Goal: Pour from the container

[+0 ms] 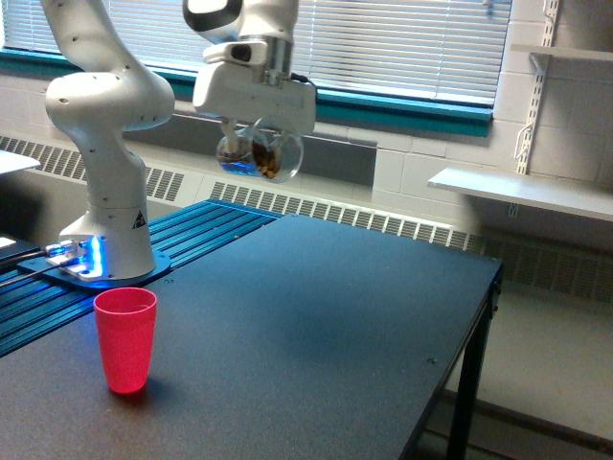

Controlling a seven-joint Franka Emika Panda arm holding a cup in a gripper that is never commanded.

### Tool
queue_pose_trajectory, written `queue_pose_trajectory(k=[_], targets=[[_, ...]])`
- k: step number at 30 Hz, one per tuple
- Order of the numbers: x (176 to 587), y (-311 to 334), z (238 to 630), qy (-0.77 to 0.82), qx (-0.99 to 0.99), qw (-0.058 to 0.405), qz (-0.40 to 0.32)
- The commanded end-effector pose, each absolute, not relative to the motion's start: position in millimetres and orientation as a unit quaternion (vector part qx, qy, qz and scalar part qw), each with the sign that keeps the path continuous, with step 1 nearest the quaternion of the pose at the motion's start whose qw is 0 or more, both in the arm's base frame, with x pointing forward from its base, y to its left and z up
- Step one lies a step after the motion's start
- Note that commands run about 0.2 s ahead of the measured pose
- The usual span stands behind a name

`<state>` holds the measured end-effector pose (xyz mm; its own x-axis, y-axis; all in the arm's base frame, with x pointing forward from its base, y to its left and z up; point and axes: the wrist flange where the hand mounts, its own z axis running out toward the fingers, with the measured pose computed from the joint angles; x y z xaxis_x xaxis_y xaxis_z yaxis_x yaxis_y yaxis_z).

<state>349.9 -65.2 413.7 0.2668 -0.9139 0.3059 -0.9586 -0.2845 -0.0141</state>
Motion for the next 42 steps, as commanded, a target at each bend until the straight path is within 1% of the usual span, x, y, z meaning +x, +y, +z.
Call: queue_pose_trajectory(k=[1, 19, 30, 42], targets=[[334, -73, 411, -0.648, 0.748, 0.08, 0.123], [293, -101, 393, -0.738, 0.662, 0.074, 0.103], [270, -122, 384, -0.794, 0.597, 0.063, 0.094], [249, -152, 374, -0.8, 0.591, 0.061, 0.079]])
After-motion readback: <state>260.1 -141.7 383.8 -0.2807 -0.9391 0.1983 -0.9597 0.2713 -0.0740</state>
